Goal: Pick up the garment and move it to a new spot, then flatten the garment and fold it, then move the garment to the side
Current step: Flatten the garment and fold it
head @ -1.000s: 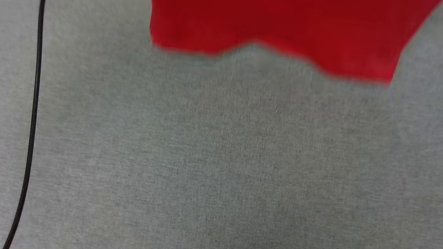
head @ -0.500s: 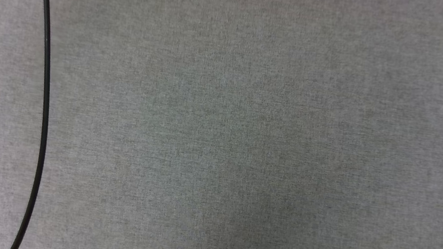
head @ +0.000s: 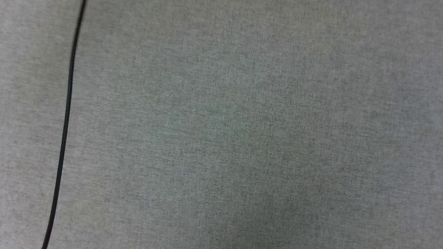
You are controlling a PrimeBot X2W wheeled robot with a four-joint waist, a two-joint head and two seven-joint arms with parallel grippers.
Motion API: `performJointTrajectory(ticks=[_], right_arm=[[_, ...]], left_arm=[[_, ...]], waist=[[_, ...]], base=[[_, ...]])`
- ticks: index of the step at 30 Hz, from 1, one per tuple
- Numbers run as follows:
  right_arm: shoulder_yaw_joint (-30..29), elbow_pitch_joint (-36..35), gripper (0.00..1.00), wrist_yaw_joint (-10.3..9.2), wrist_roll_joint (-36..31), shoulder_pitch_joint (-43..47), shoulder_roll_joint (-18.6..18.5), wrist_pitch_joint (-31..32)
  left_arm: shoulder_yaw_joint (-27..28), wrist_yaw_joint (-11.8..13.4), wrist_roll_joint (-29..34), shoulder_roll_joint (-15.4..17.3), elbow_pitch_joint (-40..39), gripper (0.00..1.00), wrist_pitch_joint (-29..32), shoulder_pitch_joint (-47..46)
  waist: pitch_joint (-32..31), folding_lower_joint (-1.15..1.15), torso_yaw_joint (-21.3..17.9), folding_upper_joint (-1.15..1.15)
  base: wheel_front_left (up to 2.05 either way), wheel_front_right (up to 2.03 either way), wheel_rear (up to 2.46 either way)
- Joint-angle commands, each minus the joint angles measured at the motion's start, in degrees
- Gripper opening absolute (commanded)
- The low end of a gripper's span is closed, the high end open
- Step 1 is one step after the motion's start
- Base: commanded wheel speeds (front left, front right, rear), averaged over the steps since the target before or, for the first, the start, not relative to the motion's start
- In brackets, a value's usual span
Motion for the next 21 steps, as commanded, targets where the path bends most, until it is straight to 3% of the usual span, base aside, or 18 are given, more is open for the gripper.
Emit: performJointTrajectory(ticks=[1, 9, 21], right_arm=[[1.5, -1.1, 0.0, -0.09, 1.0, 3.2, -0.7, -0.9], [6.4, -6.4, 0.0, -0.09, 8.1, 20.0, -2.3, -2.1], [5.9, -11.5, 0.0, -0.08, 12.8, 45.3, -3.1, -2.7]], left_arm=[[-0.2, 0.5, -0.6, 0.5, -1.6, 0.0, -0.6, 3.5], [-0.2, 3.9, -5.1, 4.1, -10.4, 0.0, -1.5, 22.9], [1.9, 10.0, -11.7, 8.5, -21.5, 0.0, -1.9, 53.1]], waist=[[-1.6, -0.01, 0.3, 0.0], [-8.2, -0.01, 0.0, 0.0], [-17.9, -0.01, -0.6, 0.0]], base=[[0.0, 0.0, 0.0], [0.0, 0.0, 0.0], [0.0, 0.0, 0.0]])
